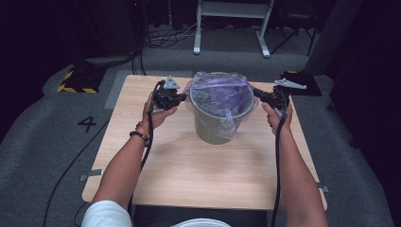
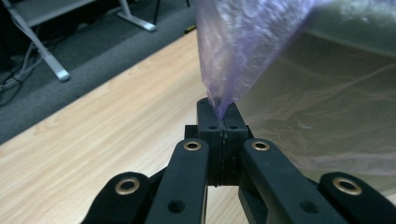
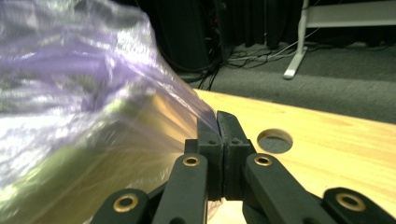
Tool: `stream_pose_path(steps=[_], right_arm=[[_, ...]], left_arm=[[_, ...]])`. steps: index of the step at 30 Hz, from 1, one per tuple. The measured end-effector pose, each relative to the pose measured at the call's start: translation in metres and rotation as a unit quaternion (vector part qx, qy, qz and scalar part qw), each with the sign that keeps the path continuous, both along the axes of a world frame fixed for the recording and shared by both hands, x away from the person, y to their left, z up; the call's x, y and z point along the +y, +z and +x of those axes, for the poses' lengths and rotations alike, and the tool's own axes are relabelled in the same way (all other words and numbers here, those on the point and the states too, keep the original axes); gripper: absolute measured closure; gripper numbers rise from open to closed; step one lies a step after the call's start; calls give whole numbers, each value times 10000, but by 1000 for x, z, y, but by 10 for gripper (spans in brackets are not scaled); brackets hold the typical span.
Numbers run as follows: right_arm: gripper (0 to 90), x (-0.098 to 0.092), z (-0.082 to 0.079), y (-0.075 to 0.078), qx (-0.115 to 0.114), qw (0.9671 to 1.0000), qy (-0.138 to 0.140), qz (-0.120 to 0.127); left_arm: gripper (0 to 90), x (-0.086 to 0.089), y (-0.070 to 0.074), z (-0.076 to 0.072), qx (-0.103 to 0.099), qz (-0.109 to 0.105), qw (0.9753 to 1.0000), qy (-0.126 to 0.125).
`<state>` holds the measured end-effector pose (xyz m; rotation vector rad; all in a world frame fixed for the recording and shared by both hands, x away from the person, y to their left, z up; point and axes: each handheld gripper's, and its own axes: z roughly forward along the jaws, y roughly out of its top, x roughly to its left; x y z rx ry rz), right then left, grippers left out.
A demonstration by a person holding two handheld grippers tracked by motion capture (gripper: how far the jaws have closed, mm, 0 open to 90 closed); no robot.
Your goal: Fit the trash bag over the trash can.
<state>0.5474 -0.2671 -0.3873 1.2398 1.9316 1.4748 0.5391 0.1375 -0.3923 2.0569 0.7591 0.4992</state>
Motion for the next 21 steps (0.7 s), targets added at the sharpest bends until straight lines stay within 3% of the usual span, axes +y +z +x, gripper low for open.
stream_pose_path(steps=[9,11,17,19,20,21], right_arm=[[899,7,-7,-13,155,9990,419,76],[900,11,-14,-15,120,9979,635,91],[900,14,-26,-16,70,9962,865,83],[900,15,-32,-16,53,9955,943,79],[900,16,-37,-18,36,9951,988,39],[900,16,-37,-18,36,9951,988,39]], left_arm=[[900,-5,-9,-4,165,-135,9995,-212],[900,-1,-9,-9,156,-195,9993,-274],[898,17,-12,-26,129,-371,9987,-323],[829,21,-12,-32,124,-310,9991,-264],[679,24,-14,-39,71,-130,9999,28],[643,24,-14,-39,71,-130,9999,28]])
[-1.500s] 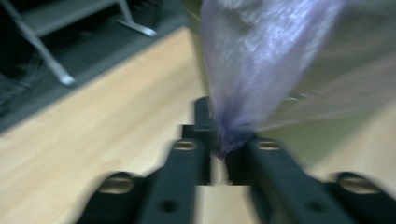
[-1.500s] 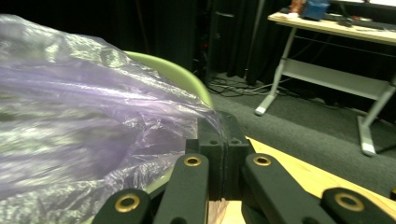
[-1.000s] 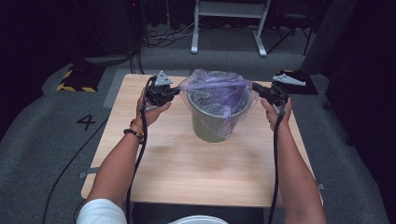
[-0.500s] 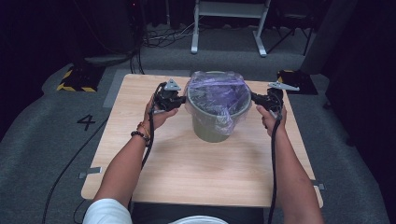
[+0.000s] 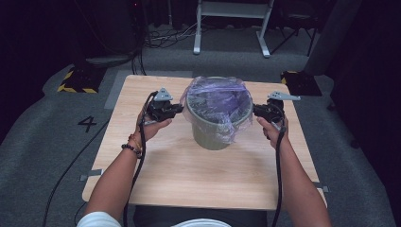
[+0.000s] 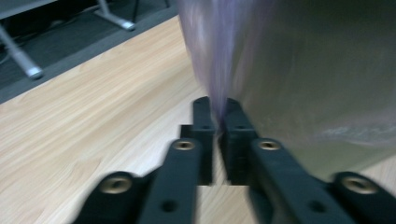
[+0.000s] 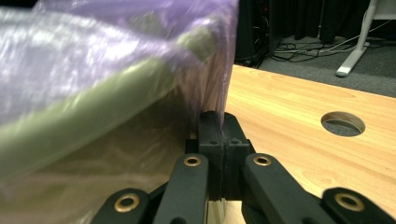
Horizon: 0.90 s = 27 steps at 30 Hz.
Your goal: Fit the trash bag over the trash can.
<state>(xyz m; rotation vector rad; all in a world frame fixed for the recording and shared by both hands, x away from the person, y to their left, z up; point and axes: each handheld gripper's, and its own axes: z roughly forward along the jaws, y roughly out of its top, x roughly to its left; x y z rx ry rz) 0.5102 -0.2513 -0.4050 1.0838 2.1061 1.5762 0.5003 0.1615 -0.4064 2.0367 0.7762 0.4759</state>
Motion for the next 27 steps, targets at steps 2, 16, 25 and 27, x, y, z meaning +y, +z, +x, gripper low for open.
stream_pose_path(steps=[2,16,25,27], right_arm=[[899,-2,-5,0,-49,10000,-6,-7],[466,-30,-29,33,-656,9959,-578,-251],[339,-31,-67,42,-1080,9931,55,-459],[316,-26,-74,37,-998,9940,227,-398]], left_arm=[[621,9,1,-10,-135,-95,9999,-8],[176,4,25,-98,-301,-1080,9895,-909],[157,-33,24,-111,-454,-1002,9888,-1007],[160,-29,25,-102,-316,-1286,9873,-874]])
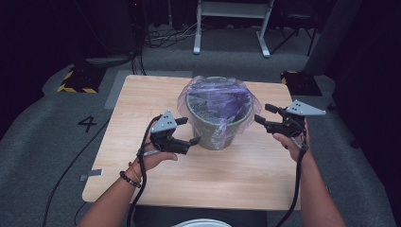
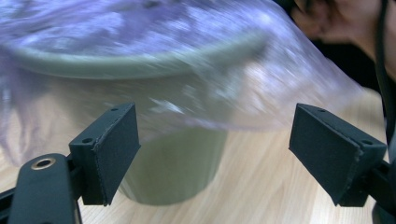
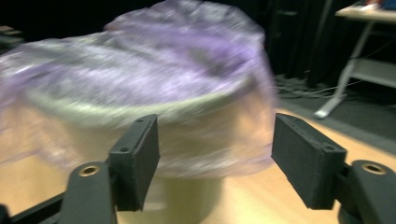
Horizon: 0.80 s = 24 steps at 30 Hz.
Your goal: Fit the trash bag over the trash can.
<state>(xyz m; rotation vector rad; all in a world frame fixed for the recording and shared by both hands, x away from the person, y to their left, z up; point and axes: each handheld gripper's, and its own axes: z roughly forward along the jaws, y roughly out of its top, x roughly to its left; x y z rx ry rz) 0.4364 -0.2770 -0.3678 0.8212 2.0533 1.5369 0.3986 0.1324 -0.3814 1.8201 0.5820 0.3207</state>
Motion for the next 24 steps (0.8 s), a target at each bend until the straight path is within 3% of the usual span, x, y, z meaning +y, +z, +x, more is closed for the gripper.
stream_pose_path(steps=[2,3,4,5,7,8,9,10,16,17,18,19,20,21,22,23,24], right_arm=[[296,5,-4,-8,164,9997,129,102],[281,10,-6,-16,302,9992,230,110],[274,12,-7,-19,328,9991,255,69],[274,12,-7,-19,328,9991,255,69],[252,20,-13,-26,134,9994,243,-212],[247,25,-19,-29,-73,9990,299,-311],[247,25,-19,-29,-73,9990,299,-311],[231,31,-24,-31,-231,9983,327,-416],[232,42,-26,-32,-458,9976,225,-475],[266,44,-24,-31,-580,9967,108,-552],[292,45,-24,-32,-599,9965,81,-579],[371,45,-23,-32,-637,9960,54,-630],[371,45,-23,-32,-637,9960,54,-630],[446,45,-23,-33,-695,9954,75,-652],[579,45,-23,-34,-775,9948,0,-657],[579,45,-23,-34,-775,9948,0,-657],[695,43,-21,-34,-794,9949,-30,-623]], left_arm=[[160,5,0,10,65,-120,9998,167],[219,6,-1,12,77,-128,9997,209],[244,5,-2,15,69,-77,9997,218],[244,3,-4,17,-7,114,9997,230],[232,-2,-7,18,-48,185,9996,199],[216,-8,-9,17,-131,238,9995,146],[206,-8,-9,17,-131,238,9995,146],[199,-10,-9,18,-177,249,9995,126],[227,-16,-9,26,-398,403,9982,221],[373,-16,-9,27,-462,449,9976,248],[428,-15,-8,27,-651,581,9955,364],[500,-15,-8,27,-651,581,9955,364],[500,-15,-8,28,-674,630,9951,370],[604,-14,-8,29,-700,706,9944,353],[718,-13,-8,31,-776,782,9932,366],[800,-13,-8,31,-776,782,9932,366],[871,-13,-8,32,-796,835,9926,367]])
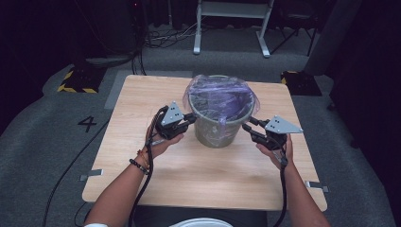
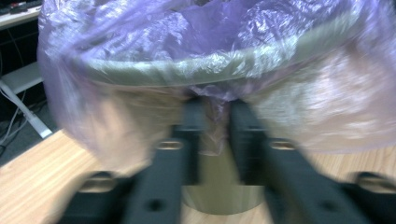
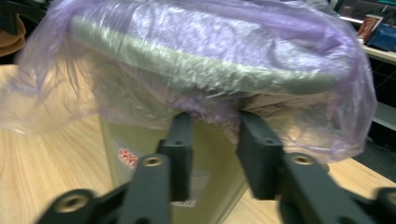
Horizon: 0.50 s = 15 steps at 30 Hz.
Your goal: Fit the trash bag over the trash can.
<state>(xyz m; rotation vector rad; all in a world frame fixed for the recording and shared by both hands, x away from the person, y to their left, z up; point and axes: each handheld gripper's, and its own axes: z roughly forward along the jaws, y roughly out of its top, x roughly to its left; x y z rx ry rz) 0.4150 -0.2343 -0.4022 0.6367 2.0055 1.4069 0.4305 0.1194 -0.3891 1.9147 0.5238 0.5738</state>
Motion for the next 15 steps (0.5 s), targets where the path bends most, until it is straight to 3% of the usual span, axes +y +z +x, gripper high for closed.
stream_pose_path(steps=[2,3,4,9,13,15], right_arm=[[803,-2,1,0,-3,10000,28,58],[803,-2,1,0,-3,10000,28,58],[900,-5,1,0,-32,9999,57,104],[900,-10,1,-2,86,9998,177,34],[900,-17,4,-10,286,9994,136,-138],[900,-22,8,-16,438,9989,116,-112]], left_arm=[[900,1,1,4,19,35,10000,-65],[900,1,1,4,19,35,10000,-65],[900,2,1,5,30,80,9999,-67],[900,7,-5,11,48,292,9996,-36],[900,13,-10,18,87,429,9990,37],[900,15,-14,23,93,572,9983,96]])
